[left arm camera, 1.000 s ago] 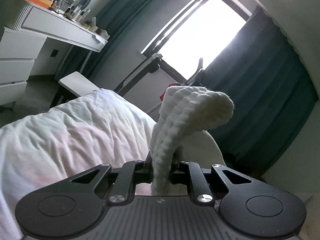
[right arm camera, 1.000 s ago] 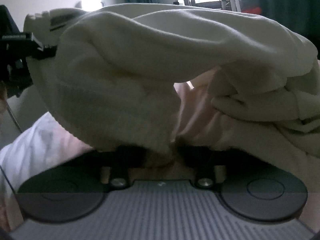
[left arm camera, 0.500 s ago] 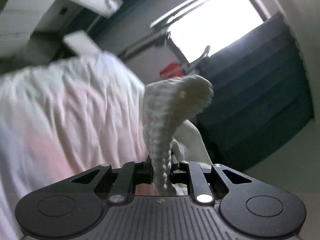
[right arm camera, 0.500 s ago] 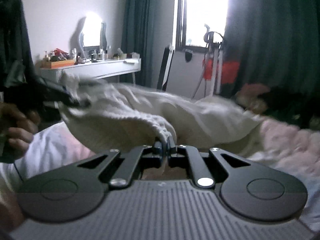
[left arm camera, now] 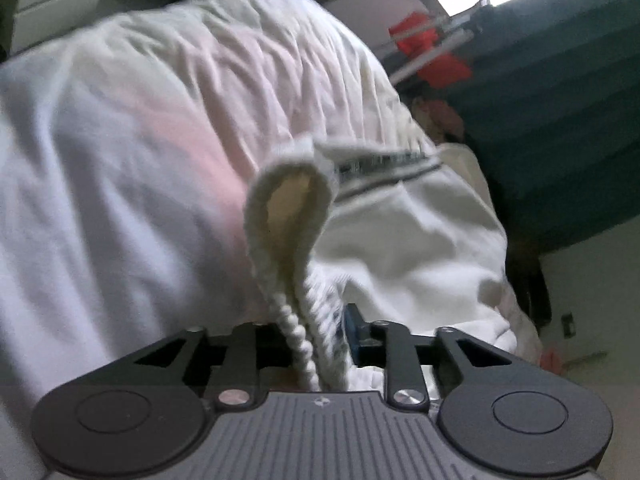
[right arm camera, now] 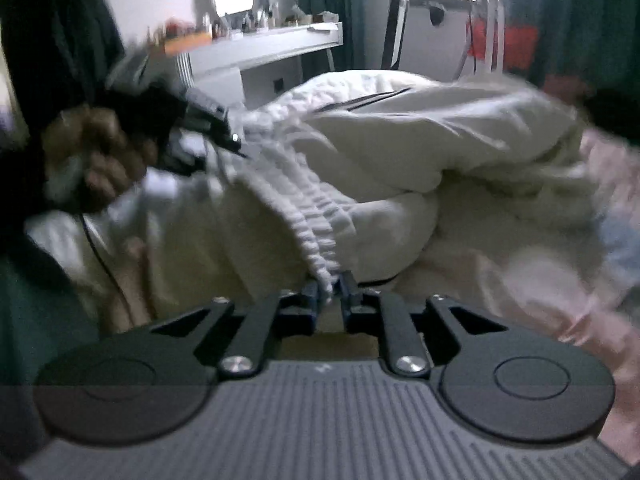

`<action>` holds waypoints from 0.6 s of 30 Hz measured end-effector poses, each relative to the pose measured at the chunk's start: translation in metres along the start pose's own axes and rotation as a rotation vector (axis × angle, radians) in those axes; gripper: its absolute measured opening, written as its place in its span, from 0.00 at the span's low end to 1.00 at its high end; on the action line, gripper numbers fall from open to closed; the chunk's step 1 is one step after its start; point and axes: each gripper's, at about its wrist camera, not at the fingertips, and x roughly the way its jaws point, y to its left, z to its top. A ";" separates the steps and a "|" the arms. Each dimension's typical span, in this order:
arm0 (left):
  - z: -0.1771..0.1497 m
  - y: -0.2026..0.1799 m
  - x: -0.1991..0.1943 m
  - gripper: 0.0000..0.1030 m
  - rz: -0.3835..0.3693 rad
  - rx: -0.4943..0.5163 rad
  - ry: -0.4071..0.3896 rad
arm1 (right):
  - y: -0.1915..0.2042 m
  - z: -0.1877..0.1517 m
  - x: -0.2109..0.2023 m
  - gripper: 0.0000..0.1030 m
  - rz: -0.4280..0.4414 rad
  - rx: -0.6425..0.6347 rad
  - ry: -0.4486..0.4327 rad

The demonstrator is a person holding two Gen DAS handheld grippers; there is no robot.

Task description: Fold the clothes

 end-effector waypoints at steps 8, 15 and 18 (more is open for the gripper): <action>0.004 0.010 -0.014 0.43 0.004 -0.124 -0.058 | -0.084 -0.012 -0.015 0.75 0.316 0.620 -0.111; 0.016 0.026 -0.008 0.43 0.018 -0.178 -0.078 | -0.114 -0.038 0.042 0.74 0.273 0.897 0.006; 0.018 0.021 0.008 0.43 0.040 -0.124 -0.042 | -0.115 -0.043 0.062 0.74 0.269 0.936 0.014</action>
